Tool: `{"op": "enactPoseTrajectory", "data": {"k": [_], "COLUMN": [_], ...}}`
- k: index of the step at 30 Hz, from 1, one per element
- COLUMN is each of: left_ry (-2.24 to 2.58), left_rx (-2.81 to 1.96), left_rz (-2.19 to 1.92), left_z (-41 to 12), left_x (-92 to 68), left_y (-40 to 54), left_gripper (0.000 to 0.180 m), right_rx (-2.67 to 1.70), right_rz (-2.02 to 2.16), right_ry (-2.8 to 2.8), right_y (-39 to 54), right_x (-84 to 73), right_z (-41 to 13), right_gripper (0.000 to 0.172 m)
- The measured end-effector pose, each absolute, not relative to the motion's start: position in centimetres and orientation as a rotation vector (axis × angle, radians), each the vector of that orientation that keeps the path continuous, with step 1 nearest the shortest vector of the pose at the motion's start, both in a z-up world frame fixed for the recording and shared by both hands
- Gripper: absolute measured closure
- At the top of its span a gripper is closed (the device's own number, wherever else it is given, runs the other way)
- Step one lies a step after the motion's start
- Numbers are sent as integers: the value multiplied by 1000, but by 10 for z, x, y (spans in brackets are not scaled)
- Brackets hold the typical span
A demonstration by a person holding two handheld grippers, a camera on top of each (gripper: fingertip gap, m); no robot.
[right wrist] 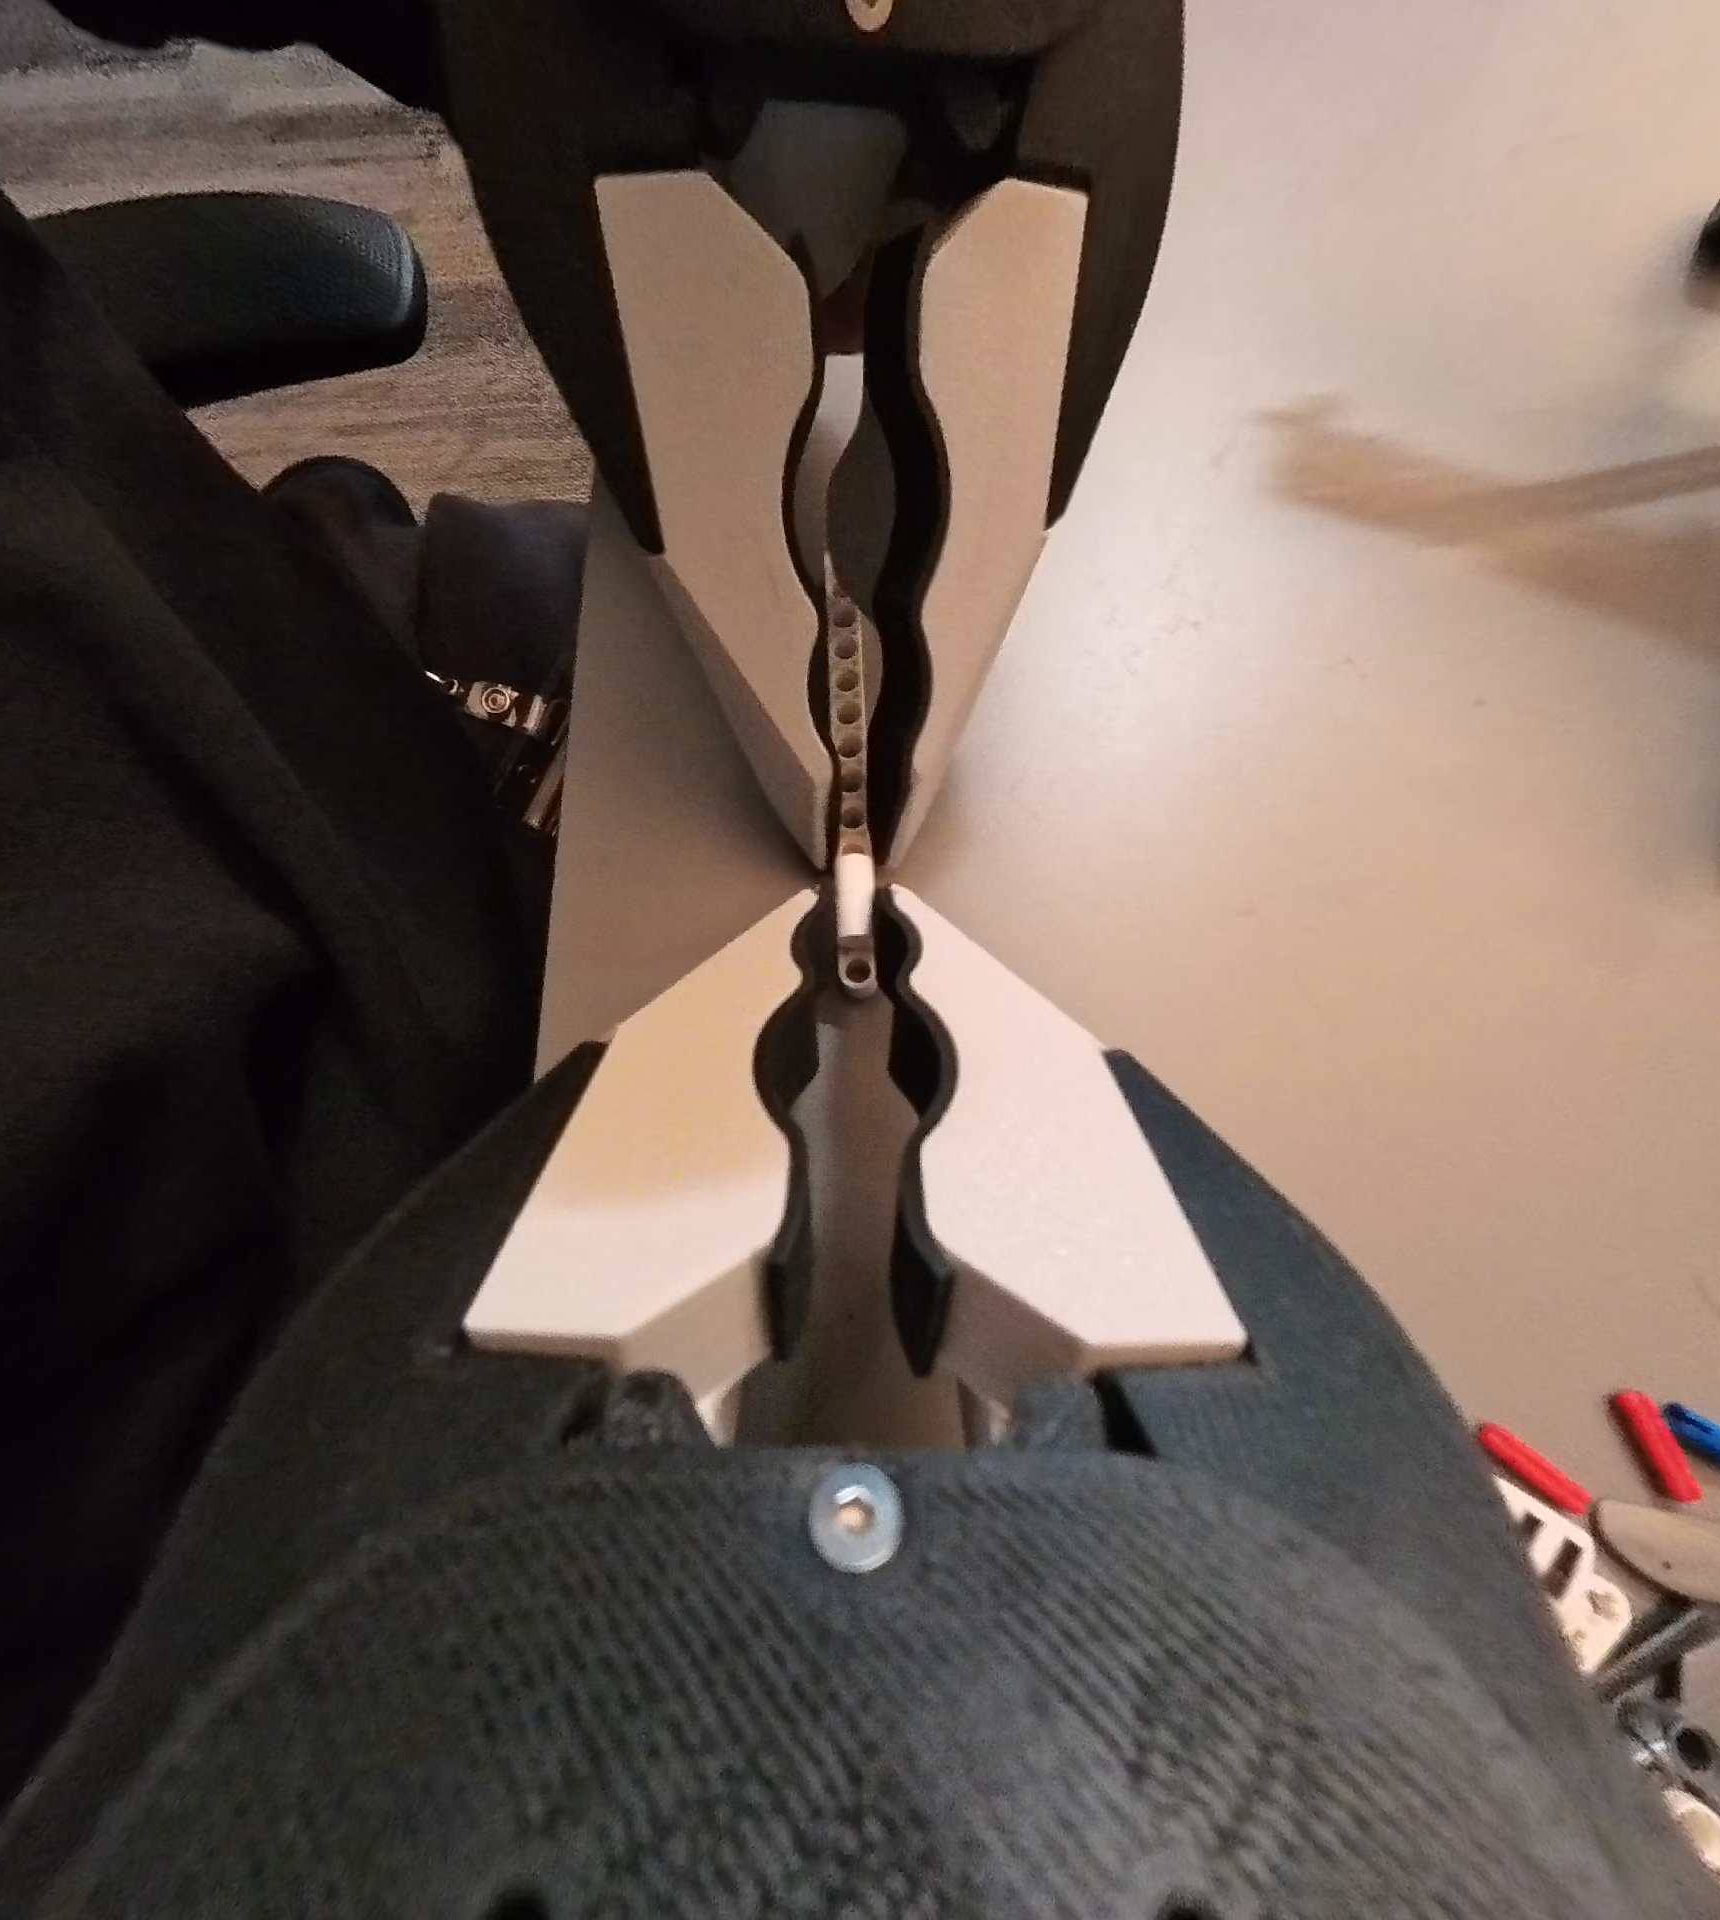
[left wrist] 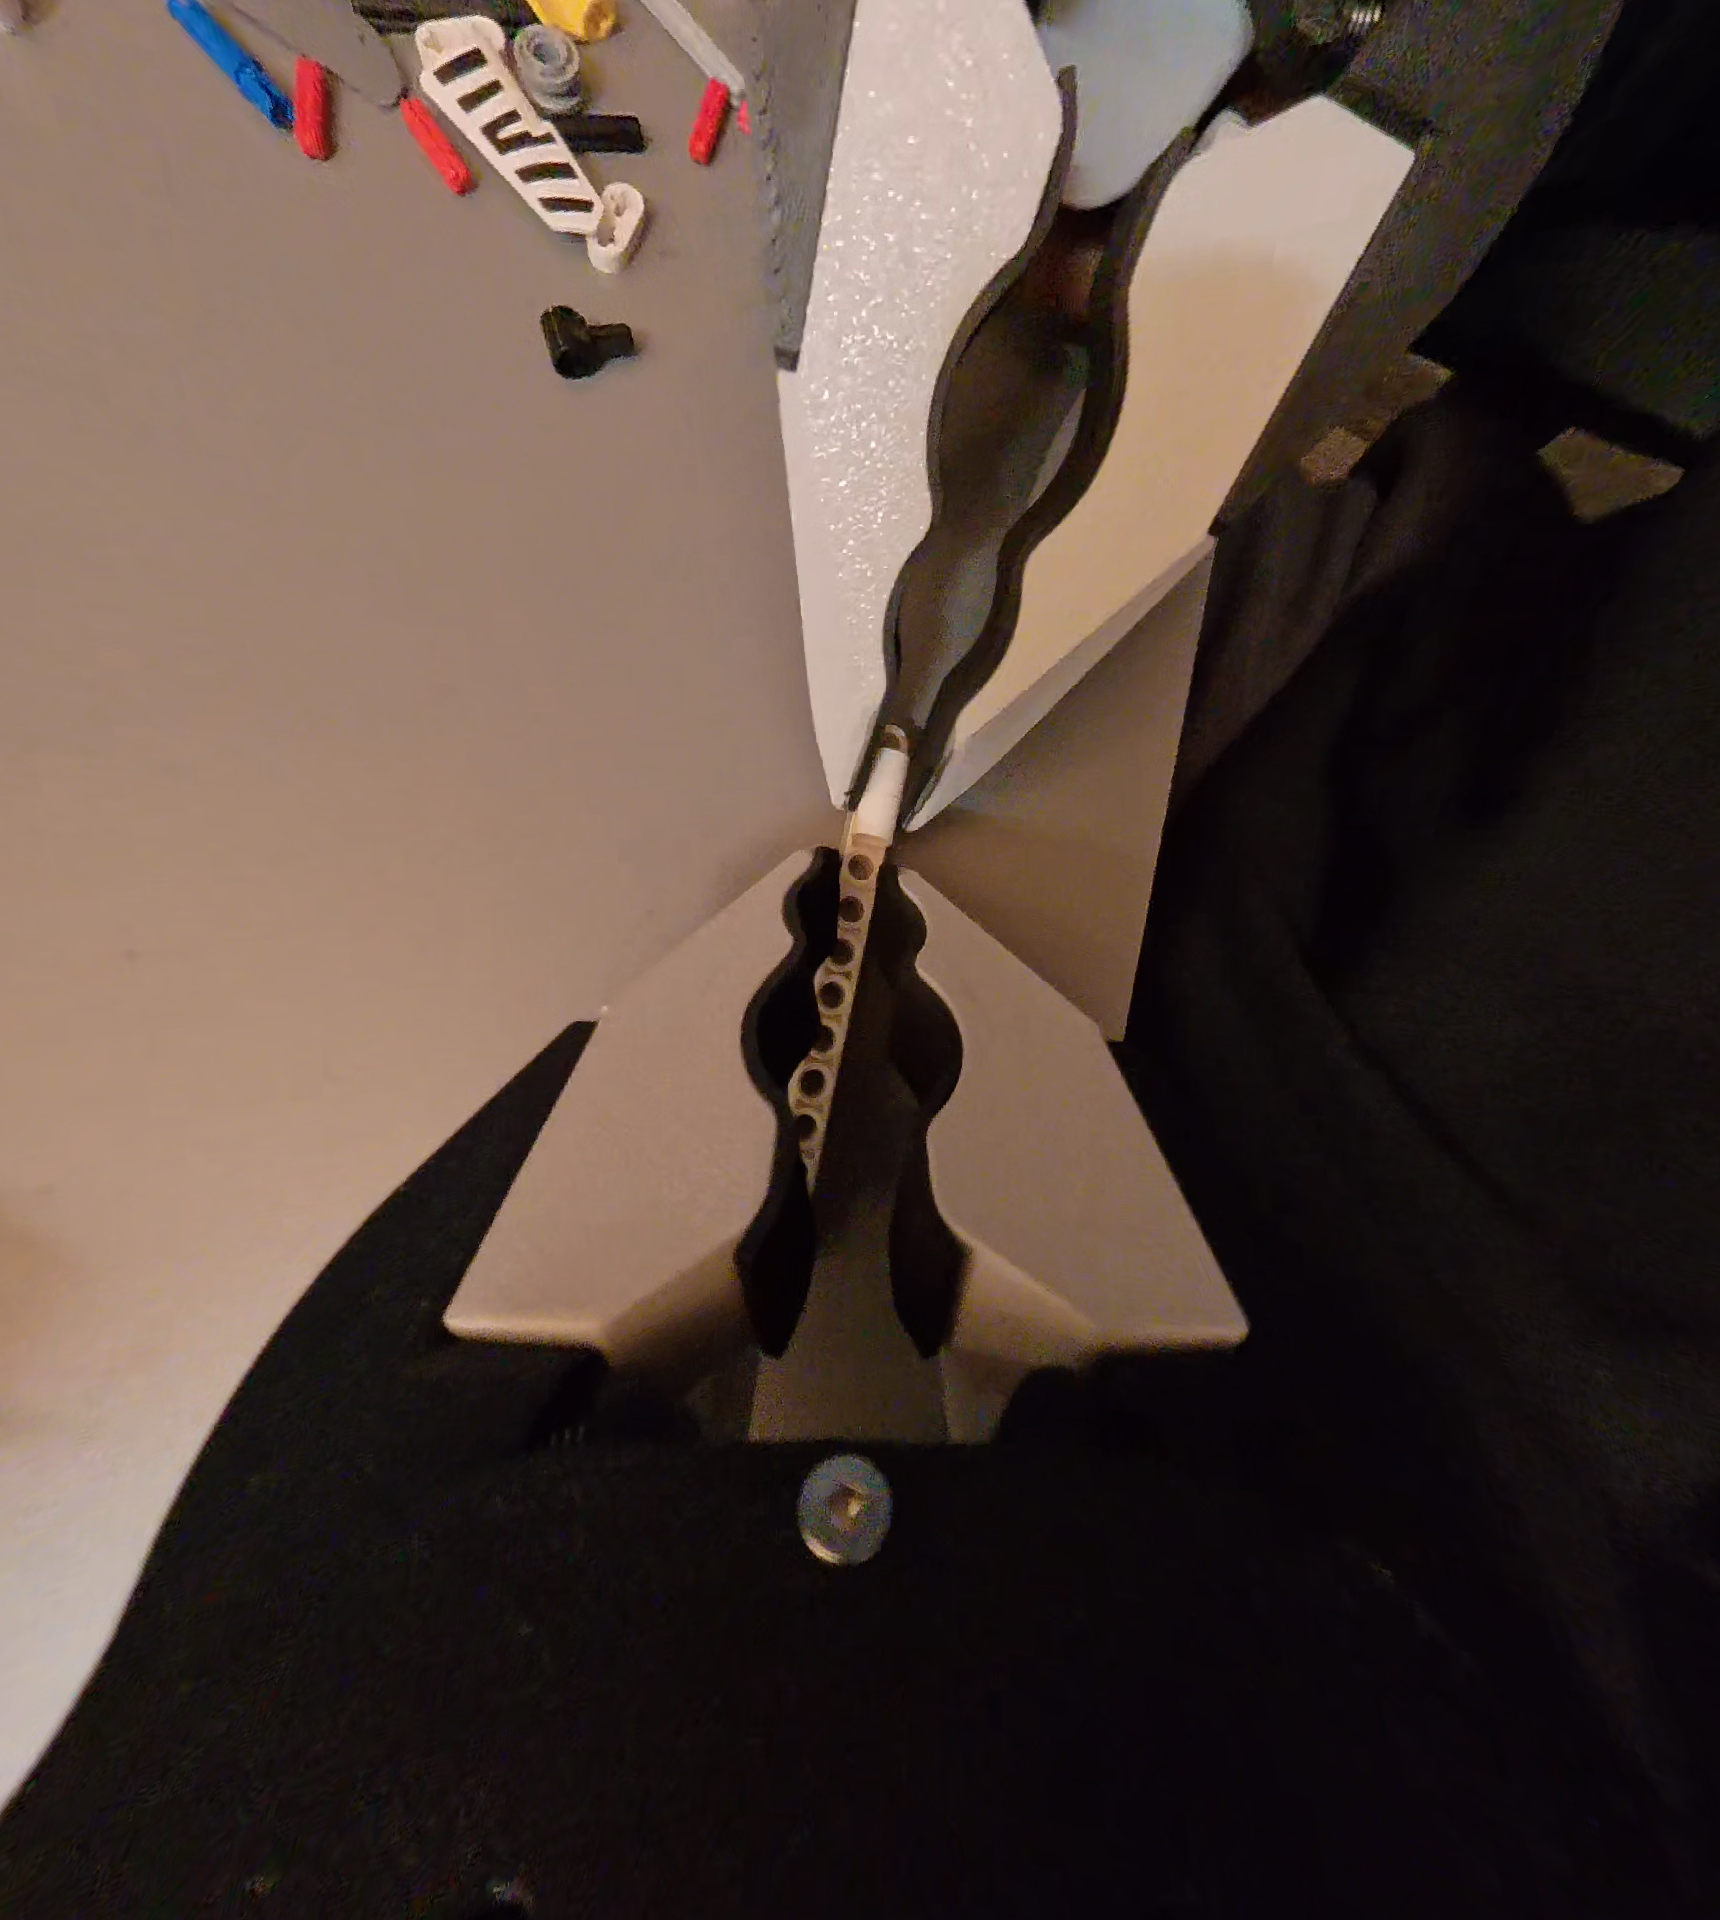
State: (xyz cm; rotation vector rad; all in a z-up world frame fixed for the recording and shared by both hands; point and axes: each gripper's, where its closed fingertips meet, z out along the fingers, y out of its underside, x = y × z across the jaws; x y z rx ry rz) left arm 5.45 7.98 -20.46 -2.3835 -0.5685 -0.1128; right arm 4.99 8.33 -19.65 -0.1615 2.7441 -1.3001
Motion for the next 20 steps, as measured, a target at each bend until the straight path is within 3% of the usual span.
{"op": "enactPoseTrajectory", "data": {"k": [20], "left_ry": [-536], "left_rx": [-2490], "left_rz": [35], "left_z": [-207], "left_x": [49], "left_y": [83], "left_gripper": [173], "right_rx": [8], "right_rz": [-1324], "right_ry": [2695], "right_y": [89], "right_x": [42], "right_z": [-192], "right_gripper": [168]}}
